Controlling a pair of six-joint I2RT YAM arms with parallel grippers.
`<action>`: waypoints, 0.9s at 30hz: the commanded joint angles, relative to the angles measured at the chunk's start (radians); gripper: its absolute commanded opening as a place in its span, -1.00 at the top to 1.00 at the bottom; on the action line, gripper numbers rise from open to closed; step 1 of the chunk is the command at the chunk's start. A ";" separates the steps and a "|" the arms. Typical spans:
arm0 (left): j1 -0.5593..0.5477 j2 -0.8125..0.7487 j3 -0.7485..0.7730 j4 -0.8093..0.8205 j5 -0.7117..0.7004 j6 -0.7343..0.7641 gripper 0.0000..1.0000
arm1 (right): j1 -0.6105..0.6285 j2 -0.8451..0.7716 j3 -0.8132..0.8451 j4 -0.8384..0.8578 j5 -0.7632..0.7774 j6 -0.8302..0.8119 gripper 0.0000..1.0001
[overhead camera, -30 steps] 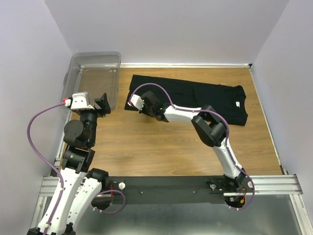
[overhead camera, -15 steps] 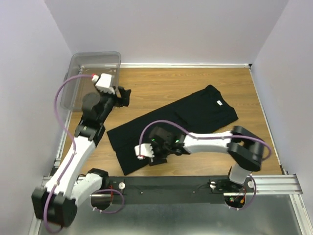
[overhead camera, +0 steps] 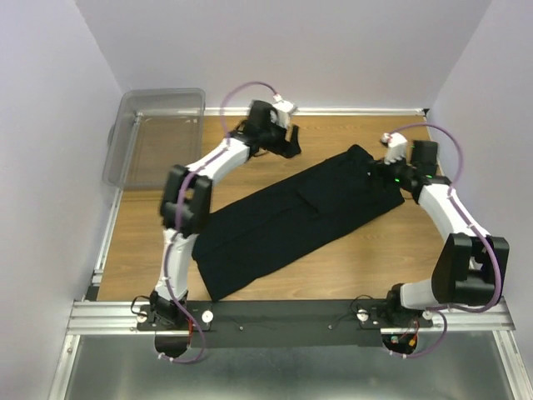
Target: Fold and stack the t-shirts
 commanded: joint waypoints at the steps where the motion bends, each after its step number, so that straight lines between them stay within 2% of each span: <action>1: -0.047 0.200 0.230 -0.260 0.096 0.114 -0.53 | -0.149 0.002 0.001 -0.056 -0.174 0.201 -0.60; 2: -0.053 0.279 0.281 -0.289 0.093 0.135 -0.52 | -0.157 -0.004 -0.011 -0.056 -0.185 0.198 -0.60; 4: -0.063 0.342 0.404 -0.335 0.105 0.149 -0.52 | -0.183 -0.018 -0.009 -0.056 -0.213 0.203 -0.61; 7: -0.069 0.419 0.479 -0.371 0.140 0.149 -0.51 | -0.200 -0.024 -0.002 -0.058 -0.223 0.218 -0.61; 15: -0.095 0.528 0.542 -0.435 0.249 0.149 -0.31 | -0.206 -0.015 -0.003 -0.061 -0.245 0.211 -0.61; 20: -0.124 0.548 0.555 -0.452 0.243 0.149 -0.16 | -0.215 -0.015 -0.006 -0.061 -0.257 0.209 -0.61; 22: -0.130 0.554 0.562 -0.455 0.249 0.149 -0.01 | -0.221 -0.018 -0.008 -0.061 -0.262 0.209 -0.61; 23: -0.132 0.556 0.565 -0.455 0.243 0.146 0.27 | -0.224 -0.020 -0.006 -0.061 -0.263 0.209 -0.61; 25: -0.132 0.559 0.582 -0.457 0.216 0.124 0.43 | -0.230 -0.020 -0.009 -0.061 -0.269 0.207 -0.61; 26: -0.133 0.560 0.593 -0.460 0.196 0.117 0.70 | -0.233 -0.023 -0.009 -0.064 -0.273 0.206 -0.61; 27: -0.130 0.560 0.602 -0.460 0.146 0.106 0.89 | -0.235 -0.024 -0.011 -0.062 -0.277 0.204 -0.61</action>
